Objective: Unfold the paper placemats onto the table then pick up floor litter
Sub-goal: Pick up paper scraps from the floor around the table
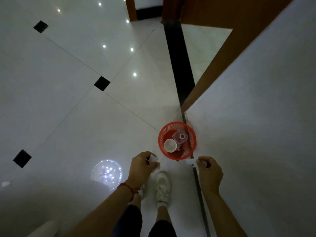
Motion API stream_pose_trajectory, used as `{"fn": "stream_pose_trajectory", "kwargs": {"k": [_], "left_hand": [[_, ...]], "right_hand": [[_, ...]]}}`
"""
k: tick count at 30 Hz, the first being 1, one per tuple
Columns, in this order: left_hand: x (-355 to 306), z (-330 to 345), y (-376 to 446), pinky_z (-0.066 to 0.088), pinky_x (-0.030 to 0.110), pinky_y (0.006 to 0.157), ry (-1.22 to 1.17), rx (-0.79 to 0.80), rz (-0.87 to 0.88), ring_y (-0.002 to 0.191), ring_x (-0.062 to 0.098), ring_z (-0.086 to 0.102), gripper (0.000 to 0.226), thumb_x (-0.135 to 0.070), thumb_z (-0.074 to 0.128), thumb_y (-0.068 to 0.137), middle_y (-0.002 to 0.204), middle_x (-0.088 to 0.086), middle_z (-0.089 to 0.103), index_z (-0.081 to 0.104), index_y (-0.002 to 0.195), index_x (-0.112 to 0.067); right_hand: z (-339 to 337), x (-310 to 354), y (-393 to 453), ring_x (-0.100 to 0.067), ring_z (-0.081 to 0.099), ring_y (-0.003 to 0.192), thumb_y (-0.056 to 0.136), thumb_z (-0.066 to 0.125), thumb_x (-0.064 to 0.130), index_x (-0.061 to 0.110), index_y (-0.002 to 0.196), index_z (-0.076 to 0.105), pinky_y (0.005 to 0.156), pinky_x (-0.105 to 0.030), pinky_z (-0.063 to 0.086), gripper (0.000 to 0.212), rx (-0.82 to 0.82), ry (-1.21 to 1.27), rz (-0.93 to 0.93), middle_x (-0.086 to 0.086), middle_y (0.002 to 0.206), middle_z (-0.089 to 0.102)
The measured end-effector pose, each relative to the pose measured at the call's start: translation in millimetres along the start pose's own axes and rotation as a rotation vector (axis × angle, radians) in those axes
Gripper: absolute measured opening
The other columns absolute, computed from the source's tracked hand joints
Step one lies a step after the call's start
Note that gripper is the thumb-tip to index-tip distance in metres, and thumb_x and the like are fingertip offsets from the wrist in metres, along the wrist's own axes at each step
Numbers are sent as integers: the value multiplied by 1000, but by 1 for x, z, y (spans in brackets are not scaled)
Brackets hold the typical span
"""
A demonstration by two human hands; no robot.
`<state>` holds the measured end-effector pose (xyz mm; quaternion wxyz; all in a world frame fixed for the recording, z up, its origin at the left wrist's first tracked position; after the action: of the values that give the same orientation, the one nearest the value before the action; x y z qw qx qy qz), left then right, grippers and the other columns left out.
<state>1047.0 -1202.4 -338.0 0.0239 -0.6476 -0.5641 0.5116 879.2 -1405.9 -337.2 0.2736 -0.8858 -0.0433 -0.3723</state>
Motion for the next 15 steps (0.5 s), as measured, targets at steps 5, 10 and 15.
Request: {"fn": "stream_pose_trajectory", "kwargs": {"k": [5, 10, 15], "left_hand": [[55, 63, 84, 37, 11, 61, 45, 78, -54, 74, 16, 54, 20, -14, 72, 73, 83, 2, 60, 64, 89, -5], [73, 121, 149, 49, 30, 82, 112, 145, -11, 85, 22, 58, 32, -17, 71, 75, 101, 14, 67, 61, 101, -2], [70, 156, 182, 46, 33, 92, 127, 183, 32, 107, 32, 59, 47, -22, 69, 77, 117, 16, 62, 52, 118, -5]], "right_hand": [[56, -74, 49, -26, 59, 84, 82, 62, 3, 1, 90, 66, 78, -33, 47, 9, -53, -6, 150, -15, 91, 67], [98, -115, 83, -33, 61, 97, 83, 61, 2, -2, 96, 65, 79, -28, 43, 15, -72, -39, 185, -20, 103, 68], [124, -134, 104, -32, 59, 107, 84, 61, 5, -1, 106, 63, 81, -25, 41, 23, -24, -114, 187, -19, 113, 65]]}}
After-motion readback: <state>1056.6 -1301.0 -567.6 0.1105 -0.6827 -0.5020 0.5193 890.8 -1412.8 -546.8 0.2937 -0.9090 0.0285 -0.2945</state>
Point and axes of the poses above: each hand's wrist, its own y-axis towards the middle knuckle, its own z-axis out of the palm, x = y × z, the point moved 10 cm from there along y, towards the middle knuckle
